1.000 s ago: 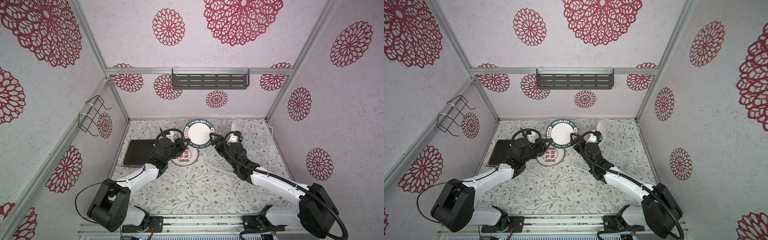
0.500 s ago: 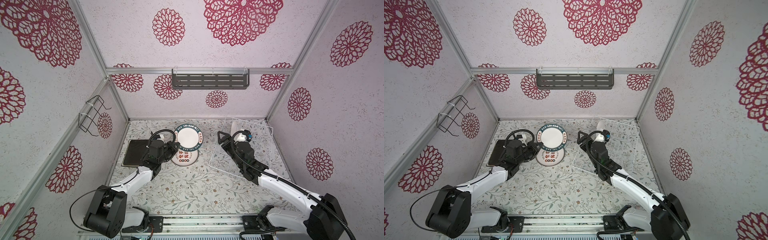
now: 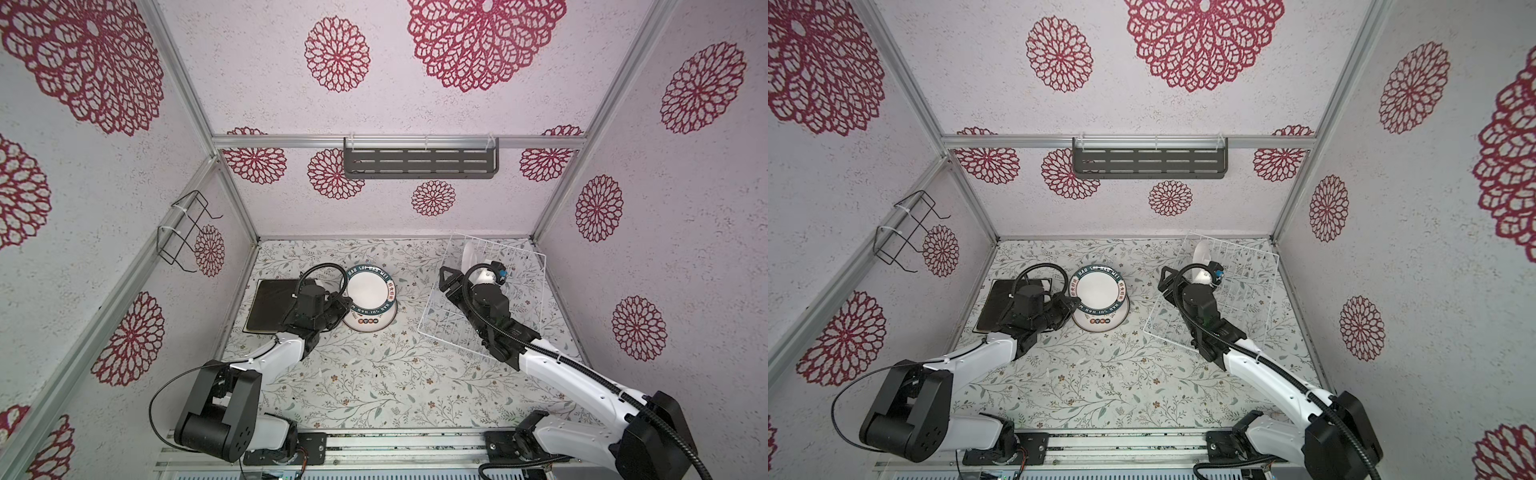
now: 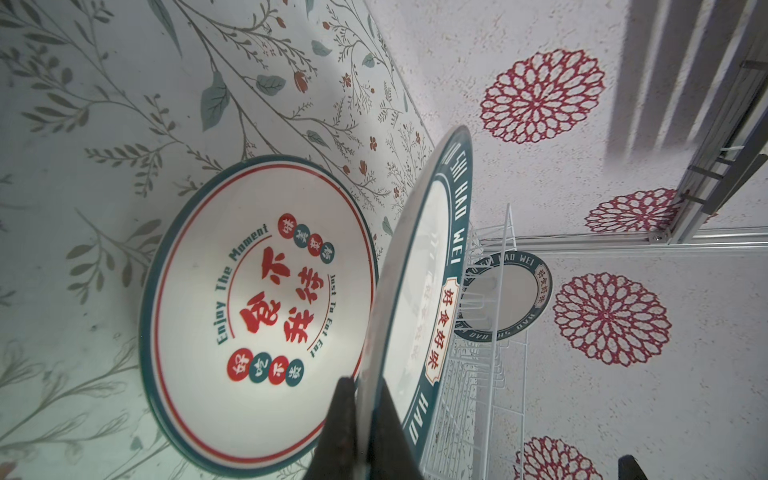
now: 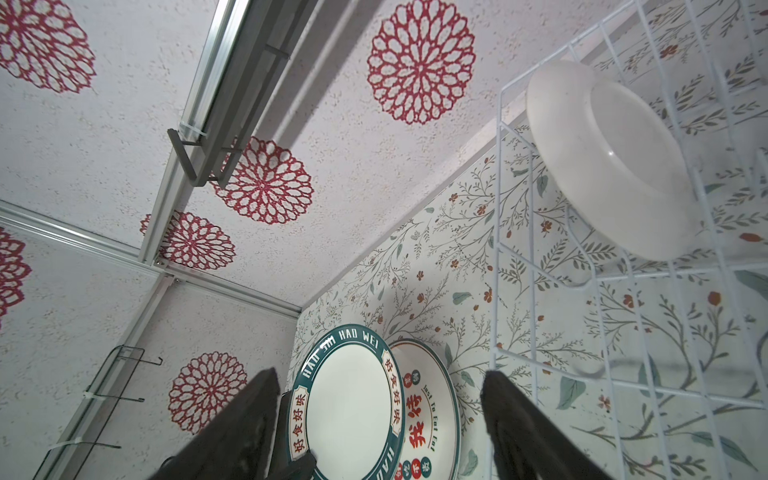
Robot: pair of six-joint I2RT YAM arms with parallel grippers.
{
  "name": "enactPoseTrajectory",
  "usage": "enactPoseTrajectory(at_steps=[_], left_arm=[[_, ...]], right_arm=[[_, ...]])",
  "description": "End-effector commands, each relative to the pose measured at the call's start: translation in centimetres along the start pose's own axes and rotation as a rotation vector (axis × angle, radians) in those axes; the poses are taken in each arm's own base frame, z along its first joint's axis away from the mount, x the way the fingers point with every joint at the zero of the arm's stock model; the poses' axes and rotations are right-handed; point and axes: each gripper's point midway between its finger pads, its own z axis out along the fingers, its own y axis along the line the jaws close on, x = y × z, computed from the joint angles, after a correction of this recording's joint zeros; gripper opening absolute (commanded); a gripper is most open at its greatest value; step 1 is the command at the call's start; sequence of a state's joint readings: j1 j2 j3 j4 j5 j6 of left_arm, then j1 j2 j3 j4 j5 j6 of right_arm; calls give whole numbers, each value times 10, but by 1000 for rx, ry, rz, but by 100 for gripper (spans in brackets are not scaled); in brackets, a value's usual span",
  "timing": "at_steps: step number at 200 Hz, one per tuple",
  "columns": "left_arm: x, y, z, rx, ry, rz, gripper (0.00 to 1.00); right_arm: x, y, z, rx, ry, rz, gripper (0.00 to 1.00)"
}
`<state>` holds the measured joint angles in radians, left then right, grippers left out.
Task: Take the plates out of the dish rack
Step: 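Open the right gripper and withdraw it while the left gripper holds the plate, then lower the green-rimmed plate onto the printed plate with the left gripper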
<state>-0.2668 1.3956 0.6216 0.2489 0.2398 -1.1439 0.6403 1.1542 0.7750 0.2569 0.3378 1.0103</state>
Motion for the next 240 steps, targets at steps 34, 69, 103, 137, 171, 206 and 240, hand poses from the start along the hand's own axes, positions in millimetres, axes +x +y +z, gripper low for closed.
enactPoseTrajectory(at_steps=[34, 69, 103, 137, 171, 206, 240], left_arm=[[-2, 11, 4, -45, -1, 39, 0], [2, 19, 13, -61, 28, 35, 0], [7, 26, 23, -73, 55, 30, 0], [11, 33, 29, -83, 70, 23, 0], [12, 37, 32, -91, 78, 19, 0], [12, 41, 33, -106, 77, 14, 5], [12, 42, 33, -107, 77, 10, 14]], right_arm=[[-19, 9, -7, -10, -52, -21, 79], [-17, 7, -6, -6, -48, -23, 79], [-19, 7, -8, -7, -52, -23, 80], [-19, 5, -9, -3, -54, -23, 80], [-19, 3, -10, 0, -55, -23, 80], [-19, 2, -10, 0, -55, -22, 80], [-20, 1, -10, 3, -57, -21, 80]])
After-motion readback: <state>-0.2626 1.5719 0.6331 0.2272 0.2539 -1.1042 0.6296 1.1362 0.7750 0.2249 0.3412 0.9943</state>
